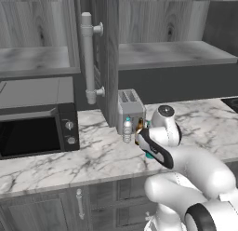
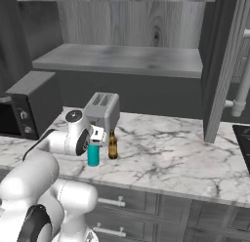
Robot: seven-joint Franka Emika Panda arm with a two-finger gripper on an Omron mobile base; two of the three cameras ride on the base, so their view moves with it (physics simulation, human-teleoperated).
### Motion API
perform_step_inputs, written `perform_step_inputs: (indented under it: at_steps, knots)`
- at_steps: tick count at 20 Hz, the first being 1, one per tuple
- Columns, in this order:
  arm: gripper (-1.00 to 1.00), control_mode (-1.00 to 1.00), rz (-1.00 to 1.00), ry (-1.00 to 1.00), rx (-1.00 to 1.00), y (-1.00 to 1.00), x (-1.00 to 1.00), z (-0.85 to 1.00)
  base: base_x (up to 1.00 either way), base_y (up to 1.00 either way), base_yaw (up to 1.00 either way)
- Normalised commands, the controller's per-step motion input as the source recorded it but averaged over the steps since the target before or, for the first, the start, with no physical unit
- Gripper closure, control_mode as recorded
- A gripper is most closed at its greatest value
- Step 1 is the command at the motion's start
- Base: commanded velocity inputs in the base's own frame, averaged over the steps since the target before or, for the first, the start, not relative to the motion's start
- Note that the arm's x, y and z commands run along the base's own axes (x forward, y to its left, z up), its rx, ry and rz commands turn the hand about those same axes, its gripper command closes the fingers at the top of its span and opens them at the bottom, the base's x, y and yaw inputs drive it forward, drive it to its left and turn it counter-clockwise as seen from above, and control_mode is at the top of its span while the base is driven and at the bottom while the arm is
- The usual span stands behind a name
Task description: Sort all alcoholic drinks to one cabinet, and non-alcoholic drinks to the other.
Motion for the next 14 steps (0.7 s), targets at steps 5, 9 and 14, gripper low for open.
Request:
perform_step_inputs:
  at_steps: [5, 9, 14]
  knots:
    - [1.00, -1.00, 0.00, 0.00, 0.00, 0.00, 0.00, -0.20, 0.00, 0.00, 0.00]
    - [1.00, -1.00, 0.00, 0.00, 0.00, 0.00, -0.10, -0.08, 0.00, 0.00, 0.00]
    - [1.00, -1.00, 0.01, -0.03, 0.00, -0.02, -0.32, -0.01, 0.00, 0.00, 0.00]
